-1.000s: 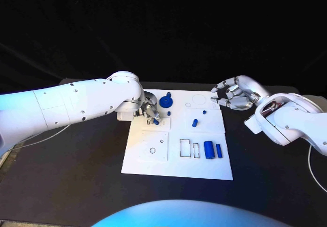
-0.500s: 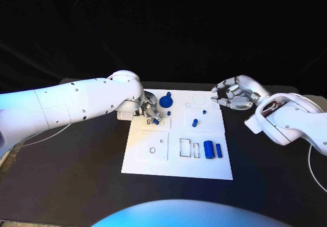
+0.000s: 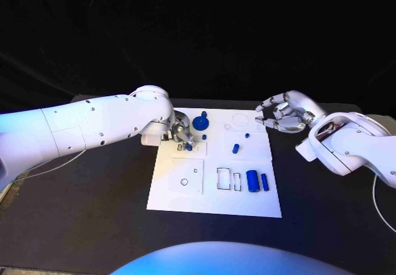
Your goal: Assemble the parts on the task board
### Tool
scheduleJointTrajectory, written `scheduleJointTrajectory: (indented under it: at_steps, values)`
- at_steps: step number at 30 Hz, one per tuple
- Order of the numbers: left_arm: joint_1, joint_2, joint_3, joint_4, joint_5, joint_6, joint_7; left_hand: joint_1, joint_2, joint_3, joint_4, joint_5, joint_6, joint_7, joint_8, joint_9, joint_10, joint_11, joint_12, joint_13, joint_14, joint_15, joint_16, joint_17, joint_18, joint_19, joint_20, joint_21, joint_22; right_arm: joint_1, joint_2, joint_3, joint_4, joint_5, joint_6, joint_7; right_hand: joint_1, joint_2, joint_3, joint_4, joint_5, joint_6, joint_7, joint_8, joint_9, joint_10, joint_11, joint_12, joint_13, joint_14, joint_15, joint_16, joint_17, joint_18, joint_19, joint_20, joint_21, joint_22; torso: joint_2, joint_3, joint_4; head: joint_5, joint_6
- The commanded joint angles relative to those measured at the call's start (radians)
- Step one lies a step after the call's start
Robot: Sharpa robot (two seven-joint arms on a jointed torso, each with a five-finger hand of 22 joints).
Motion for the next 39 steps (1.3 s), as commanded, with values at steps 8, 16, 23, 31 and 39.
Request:
scheduleJointTrajectory:
  at_steps: [8, 16, 23, 31, 39]
  values:
    - [-0.001, 0.004, 0.0, 0.0, 0.009, 0.01, 0.001, -0.012, 0.007, 0.135, -0.131, -0.009, 0.058, -0.047, 0.001, -0.002, 0.006, -0.001, 0.003, 0.001, 0.108, -0.008, 0.004, 0.264, -0.01, 0.026, -0.008, 0.006, 0.105, -0.001, 0.0, 0.0, 0.0, -0.012, 0.012, 0.004, -0.007, -0.005, 0.002, 0.004, -0.003, -0.004, -0.004, 0.005, -0.001, 0.001, -0.002, -0.001, 0.065, 0.096, -0.007, -0.007, 0.22, 0.009, 0.038, -0.009, -0.004, 0.171, 0.0, 0.0, -0.0003, -0.001, 0.001]
    - [-0.001, 0.004, 0.0, 0.0, 0.008, 0.006, 0.001, -0.023, -0.001, 0.126, -0.131, -0.017, 0.059, -0.046, -0.001, -0.004, 0.006, -0.001, 0.003, 0.002, 0.108, -0.008, 0.004, 0.264, -0.01, 0.027, -0.009, 0.006, 0.106, -0.001, -0.001, 0.0, 0.001, -0.012, 0.012, 0.004, -0.007, -0.005, 0.002, 0.004, -0.003, -0.004, -0.004, 0.005, -0.001, 0.001, -0.002, -0.001, 0.065, 0.096, -0.007, -0.007, 0.22, 0.009, 0.038, -0.009, -0.004, 0.171, 0.001, 0.0005, 0.0002, -0.003, 0.0]
    - [-0.001, 0.004, 0.0, 0.0, 0.007, 0.012, 0.001, -0.048, -0.028, 0.091, -0.124, -0.015, 0.064, -0.048, -0.004, -0.005, 0.009, -0.002, 0.004, 0.006, 0.108, -0.009, 0.004, 0.264, -0.01, 0.027, -0.009, 0.007, 0.108, -0.001, -0.001, 0.0, 0.001, -0.012, 0.011, 0.004, -0.008, -0.006, 0.005, 0.004, -0.003, -0.004, -0.005, 0.008, -0.002, -0.001, -0.003, -0.003, 0.063, 0.096, -0.007, -0.007, 0.22, 0.01, 0.038, -0.009, -0.006, 0.171, 0.0, 0.0003, 0.0001, -0.003, -0.001]
    - [-0.001, 0.004, 0.0, 0.0, 0.006, 0.012, 0.001, -0.069, -0.044, 0.055, -0.106, -0.016, 0.068, -0.049, -0.007, -0.007, 0.011, -0.003, 0.005, 0.009, 0.108, -0.009, 0.004, 0.264, -0.01, 0.028, -0.01, 0.006, 0.108, -0.001, -0.001, 0.0, 0.001, -0.012, 0.011, 0.005, -0.008, -0.007, 0.005, 0.005, -0.003, -0.004, -0.005, 0.008, -0.002, -0.001, -0.003, -0.003, 0.063, 0.096, -0.007, -0.007, 0.219, 0.01, 0.038, -0.009, -0.006, 0.171, 0.0, 0.001, 0.0001, -0.005, -0.001]
    - [-0.001, 0.003, 0.0, -0.003, 0.002, 0.007, 0.002, -0.081, -0.04, 0.036, -0.086, -0.015, 0.073, -0.051, -0.009, -0.009, 0.013, -0.004, 0.006, 0.012, 0.108, -0.01, 0.004, 0.264, -0.01, 0.028, -0.011, 0.006, 0.109, -0.002, -0.001, 0.0, 0.001, -0.012, 0.01, 0.006, -0.008, -0.007, 0.005, 0.005, -0.003, -0.004, -0.005, 0.008, -0.002, -0.001, -0.003, -0.003, 0.063, 0.096, -0.007, -0.007, 0.219, 0.01, 0.038, -0.009, -0.006, 0.171, 0.001, 0.001, -0.0004, -0.005, -0.001]
